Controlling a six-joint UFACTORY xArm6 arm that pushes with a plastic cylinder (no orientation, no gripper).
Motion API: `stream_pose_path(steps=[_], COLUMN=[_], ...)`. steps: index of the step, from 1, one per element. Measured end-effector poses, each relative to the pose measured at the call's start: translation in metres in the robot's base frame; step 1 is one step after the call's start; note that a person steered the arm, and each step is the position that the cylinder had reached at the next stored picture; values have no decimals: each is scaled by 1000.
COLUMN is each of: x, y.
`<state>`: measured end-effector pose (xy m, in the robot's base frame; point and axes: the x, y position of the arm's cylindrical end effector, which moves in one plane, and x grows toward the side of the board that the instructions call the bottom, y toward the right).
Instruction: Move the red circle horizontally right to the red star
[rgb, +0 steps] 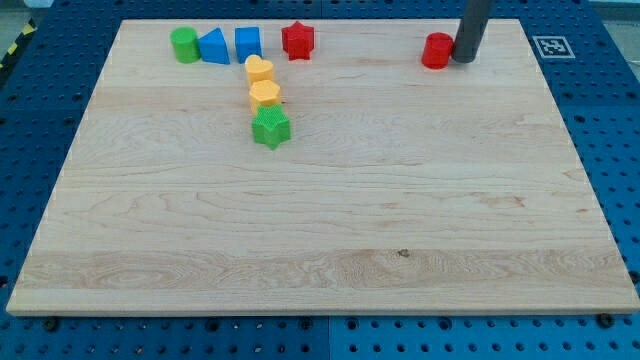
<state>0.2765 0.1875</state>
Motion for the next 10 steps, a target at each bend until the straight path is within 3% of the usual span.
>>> stream_pose_path(steps=[6,9,10], x=[-19,-25,-55], y=[-69,-131,-106])
